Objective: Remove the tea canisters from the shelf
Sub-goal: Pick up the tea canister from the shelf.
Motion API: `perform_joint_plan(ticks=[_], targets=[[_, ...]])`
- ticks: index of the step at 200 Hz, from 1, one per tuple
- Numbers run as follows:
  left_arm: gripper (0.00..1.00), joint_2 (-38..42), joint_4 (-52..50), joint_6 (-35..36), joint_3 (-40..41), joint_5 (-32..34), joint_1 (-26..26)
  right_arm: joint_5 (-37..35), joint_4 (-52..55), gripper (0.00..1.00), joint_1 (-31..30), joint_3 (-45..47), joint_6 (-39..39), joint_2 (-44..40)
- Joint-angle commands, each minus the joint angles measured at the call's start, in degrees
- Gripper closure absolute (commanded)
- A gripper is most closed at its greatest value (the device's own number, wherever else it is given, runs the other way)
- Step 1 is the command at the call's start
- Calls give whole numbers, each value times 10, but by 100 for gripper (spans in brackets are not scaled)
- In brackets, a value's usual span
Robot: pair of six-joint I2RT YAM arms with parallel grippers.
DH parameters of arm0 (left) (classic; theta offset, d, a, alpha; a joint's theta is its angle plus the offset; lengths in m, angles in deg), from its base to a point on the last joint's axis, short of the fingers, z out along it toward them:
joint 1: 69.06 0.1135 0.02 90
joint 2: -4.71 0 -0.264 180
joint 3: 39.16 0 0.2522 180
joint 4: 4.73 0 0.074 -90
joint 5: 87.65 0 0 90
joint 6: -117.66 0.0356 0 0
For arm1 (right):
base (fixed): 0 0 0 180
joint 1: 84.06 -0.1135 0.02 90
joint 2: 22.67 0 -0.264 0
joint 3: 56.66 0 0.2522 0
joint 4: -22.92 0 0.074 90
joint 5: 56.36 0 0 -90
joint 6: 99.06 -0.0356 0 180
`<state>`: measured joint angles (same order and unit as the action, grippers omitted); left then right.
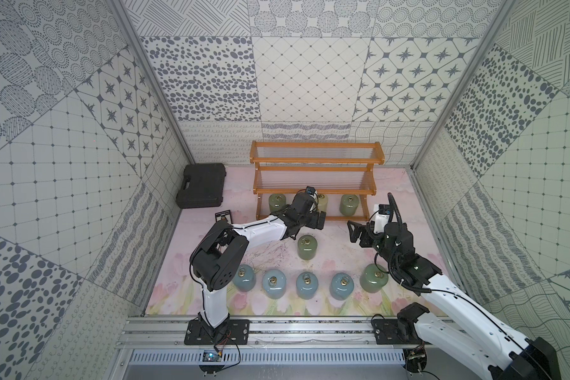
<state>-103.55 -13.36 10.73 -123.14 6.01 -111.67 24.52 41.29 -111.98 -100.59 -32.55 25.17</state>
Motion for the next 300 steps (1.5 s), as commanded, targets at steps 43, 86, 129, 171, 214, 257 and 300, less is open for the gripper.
perform_joint_plan(ticks=[43, 86, 129, 171, 214, 257, 300], targets=[[0, -60, 106, 34, -34, 84, -12, -9, 1, 0, 4, 16, -9, -30], [0, -86, 125, 59, -55, 115, -13, -12, 5, 0, 6, 21, -10, -37], [0, -105, 147, 76, -71, 144, -13, -13, 5, 0, 7, 25, -10, -37], [0, -127, 144, 95, -101, 150, -13, -13, 6, 0, 9, 28, -12, -38], [0, -145, 130, 102, -127, 151, -12, -12, 8, 0, 9, 31, -13, -40], [6, -147, 132, 99, -131, 125, -11, -13, 10, 0, 10, 35, -14, -43], [14, -137, 131, 76, -120, 96, -11, -12, 11, 0, 12, 38, -15, -45]])
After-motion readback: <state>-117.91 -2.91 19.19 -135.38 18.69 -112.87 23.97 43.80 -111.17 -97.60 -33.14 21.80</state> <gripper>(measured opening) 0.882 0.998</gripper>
